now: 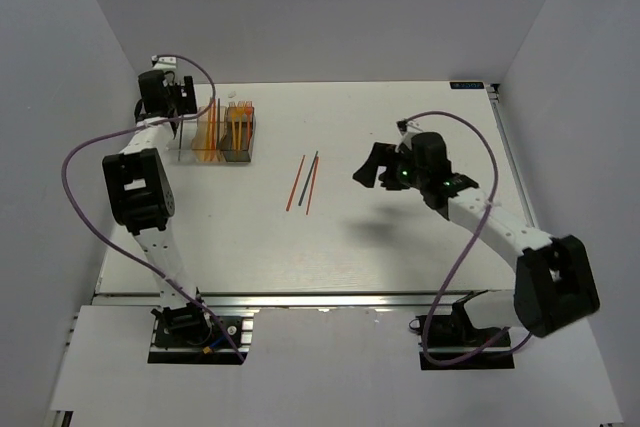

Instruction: Sort the eating utensils into containers

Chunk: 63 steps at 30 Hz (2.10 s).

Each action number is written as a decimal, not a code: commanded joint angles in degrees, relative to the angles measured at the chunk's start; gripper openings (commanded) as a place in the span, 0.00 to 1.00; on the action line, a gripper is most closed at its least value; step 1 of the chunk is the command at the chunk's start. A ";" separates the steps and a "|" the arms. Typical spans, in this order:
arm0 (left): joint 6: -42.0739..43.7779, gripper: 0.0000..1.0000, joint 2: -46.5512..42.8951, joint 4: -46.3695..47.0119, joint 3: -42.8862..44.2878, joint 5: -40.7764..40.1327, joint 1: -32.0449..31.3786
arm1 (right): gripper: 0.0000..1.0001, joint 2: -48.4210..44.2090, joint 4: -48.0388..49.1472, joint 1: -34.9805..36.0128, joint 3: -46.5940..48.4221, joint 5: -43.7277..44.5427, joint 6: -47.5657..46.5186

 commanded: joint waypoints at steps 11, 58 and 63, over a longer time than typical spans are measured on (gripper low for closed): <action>-32.97 0.98 -31.49 -30.64 -5.44 -4.29 -0.06 | 0.76 42.57 -22.99 18.20 46.64 33.00 5.69; -30.49 0.98 -51.02 -24.24 -30.25 1.30 -13.24 | 0.00 51.66 -30.11 14.16 44.05 32.93 3.77; -39.18 0.98 -54.09 -14.33 -38.67 15.36 -13.86 | 0.00 40.95 -19.48 12.67 34.37 21.32 -8.44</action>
